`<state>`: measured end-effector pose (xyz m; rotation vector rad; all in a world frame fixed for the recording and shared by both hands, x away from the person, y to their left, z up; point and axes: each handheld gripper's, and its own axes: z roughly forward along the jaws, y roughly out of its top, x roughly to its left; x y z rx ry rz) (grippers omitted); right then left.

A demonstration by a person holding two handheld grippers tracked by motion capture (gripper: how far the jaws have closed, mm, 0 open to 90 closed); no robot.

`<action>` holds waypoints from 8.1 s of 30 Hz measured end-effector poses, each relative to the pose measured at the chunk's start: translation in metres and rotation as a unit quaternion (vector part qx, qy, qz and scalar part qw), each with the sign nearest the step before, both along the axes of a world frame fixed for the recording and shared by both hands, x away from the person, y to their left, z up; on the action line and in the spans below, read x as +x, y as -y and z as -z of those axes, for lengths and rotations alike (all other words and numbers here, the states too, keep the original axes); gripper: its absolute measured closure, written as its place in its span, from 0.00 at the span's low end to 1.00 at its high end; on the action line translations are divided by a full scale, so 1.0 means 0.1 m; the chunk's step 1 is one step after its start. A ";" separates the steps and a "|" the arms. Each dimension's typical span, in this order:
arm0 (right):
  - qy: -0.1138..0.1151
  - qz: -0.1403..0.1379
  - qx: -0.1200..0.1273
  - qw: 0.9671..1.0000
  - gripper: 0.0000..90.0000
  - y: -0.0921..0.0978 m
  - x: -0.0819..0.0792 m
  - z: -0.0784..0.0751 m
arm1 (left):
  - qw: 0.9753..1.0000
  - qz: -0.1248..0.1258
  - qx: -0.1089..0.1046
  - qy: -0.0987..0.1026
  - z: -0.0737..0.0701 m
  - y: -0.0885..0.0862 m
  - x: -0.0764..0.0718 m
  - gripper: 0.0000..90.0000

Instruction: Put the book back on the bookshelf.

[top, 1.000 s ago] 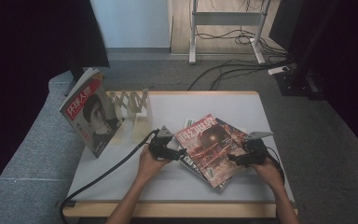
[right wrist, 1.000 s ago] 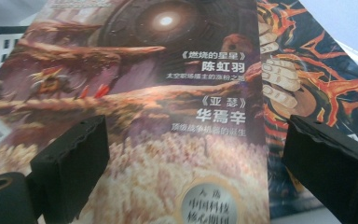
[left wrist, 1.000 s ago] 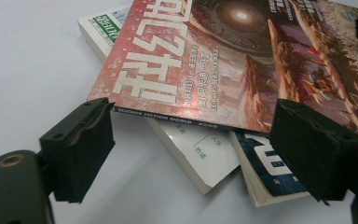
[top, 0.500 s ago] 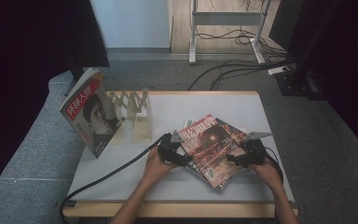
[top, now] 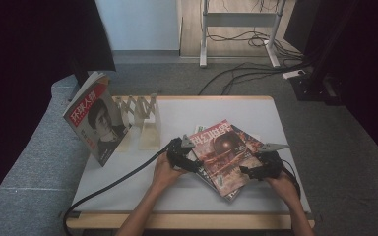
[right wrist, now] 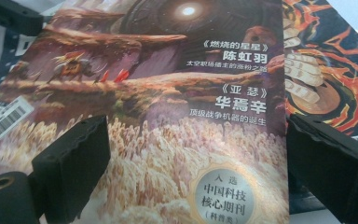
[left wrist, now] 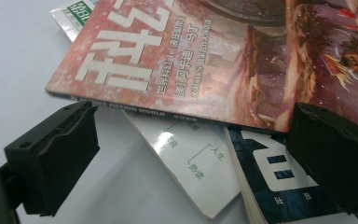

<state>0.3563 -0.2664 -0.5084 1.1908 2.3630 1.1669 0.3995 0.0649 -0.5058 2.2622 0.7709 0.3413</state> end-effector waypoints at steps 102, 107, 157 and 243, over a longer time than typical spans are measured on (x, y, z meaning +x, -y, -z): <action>-0.007 -0.033 0.006 0.999 0.07 -0.06 -0.72 -0.01 | 0.999 0.041 -0.026 -0.011 0.01 -0.15 -0.48 0.16; -0.006 -0.032 0.004 0.999 0.07 -0.05 -0.72 0.00 | 0.999 0.042 -0.030 -0.014 0.01 -0.15 -0.48 0.16; -0.004 0.073 -0.019 0.997 0.01 0.30 0.25 -0.13 | 0.999 0.017 -0.034 -0.008 0.00 -0.02 -0.11 0.13; 0.068 0.066 0.057 0.994 0.91 0.24 0.53 -0.73 | 0.997 0.037 -0.061 -0.037 0.02 -0.09 -0.10 0.16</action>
